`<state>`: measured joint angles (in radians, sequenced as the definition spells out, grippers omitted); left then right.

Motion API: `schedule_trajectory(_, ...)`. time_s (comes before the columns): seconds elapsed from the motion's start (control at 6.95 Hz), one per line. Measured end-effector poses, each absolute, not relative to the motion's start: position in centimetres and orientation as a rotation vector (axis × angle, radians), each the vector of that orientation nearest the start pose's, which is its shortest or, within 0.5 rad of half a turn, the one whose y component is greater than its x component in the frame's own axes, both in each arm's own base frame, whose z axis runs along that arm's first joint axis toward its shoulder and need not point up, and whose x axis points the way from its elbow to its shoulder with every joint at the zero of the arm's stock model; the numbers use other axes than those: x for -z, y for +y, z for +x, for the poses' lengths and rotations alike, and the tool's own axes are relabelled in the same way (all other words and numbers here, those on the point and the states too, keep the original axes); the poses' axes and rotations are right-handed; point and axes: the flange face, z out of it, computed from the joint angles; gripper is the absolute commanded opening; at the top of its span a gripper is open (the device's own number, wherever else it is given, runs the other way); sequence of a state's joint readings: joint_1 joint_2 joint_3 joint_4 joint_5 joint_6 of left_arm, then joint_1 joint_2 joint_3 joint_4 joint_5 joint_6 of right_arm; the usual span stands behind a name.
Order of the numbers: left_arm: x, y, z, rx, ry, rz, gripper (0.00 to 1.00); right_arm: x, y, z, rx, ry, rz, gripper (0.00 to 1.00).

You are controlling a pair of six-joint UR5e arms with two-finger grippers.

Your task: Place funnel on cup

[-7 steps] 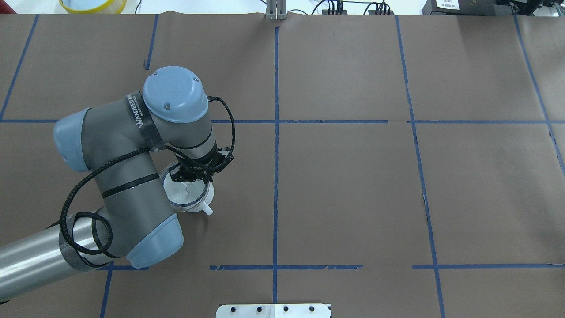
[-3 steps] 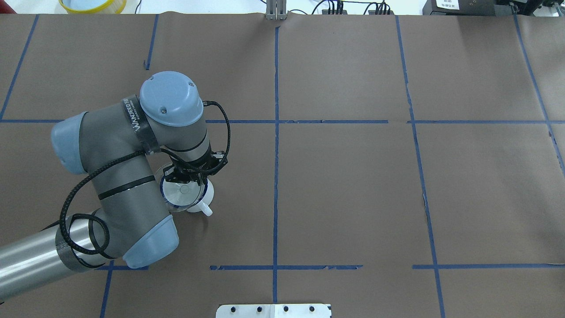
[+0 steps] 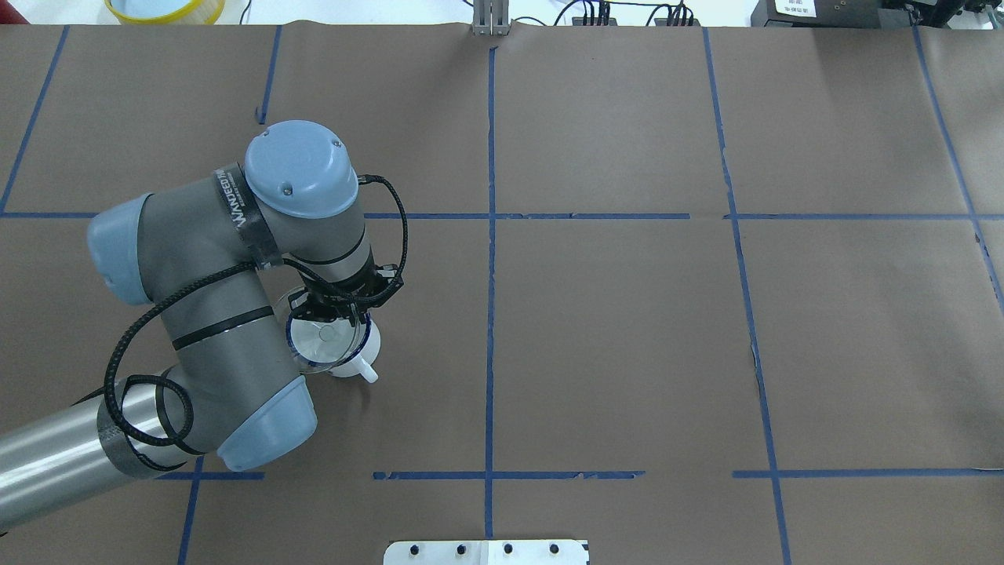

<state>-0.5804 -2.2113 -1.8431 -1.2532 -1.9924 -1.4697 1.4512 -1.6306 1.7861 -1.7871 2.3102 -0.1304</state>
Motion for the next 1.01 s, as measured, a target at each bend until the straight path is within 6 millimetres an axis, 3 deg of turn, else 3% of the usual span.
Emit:
schedule_trajectory(0.29, -21.3, -43.0, 47.1, 0.347, 0.691, -0.188, 0.00, -60.5, -46.2, 1.1, 0.216, -0.741, -0.054, 1.00)
schedule_trajectory(0.43, -21.6, -43.4, 47.3, 0.350, 0.686, -0.189, 0.06, -60.5, -46.2, 1.1, 0.216, -0.741, -0.054, 1.00)
schedule_trajectory(0.58, -21.9, -43.7, 47.6, 0.351, 0.684, -0.189, 0.36, -60.5, -46.2, 1.1, 0.216, -0.741, -0.054, 1.00)
schedule_trajectory(0.72, -22.0, -43.8, 47.8, 0.350, 0.687, -0.188, 0.59, -60.5, -46.2, 1.1, 0.216, -0.741, -0.053, 1.00)
schedule_trajectory(0.86, -21.8, -43.9, 47.8, 0.349, 0.691, -0.187, 0.71, -60.5, -46.2, 1.1, 0.216, -0.741, -0.053, 1.00)
schedule_trajectory(1.01, -21.7, -43.9, 47.8, 0.348, 0.693, -0.186, 0.95, -60.5, -46.2, 1.1, 0.216, -0.741, -0.053, 1.00)
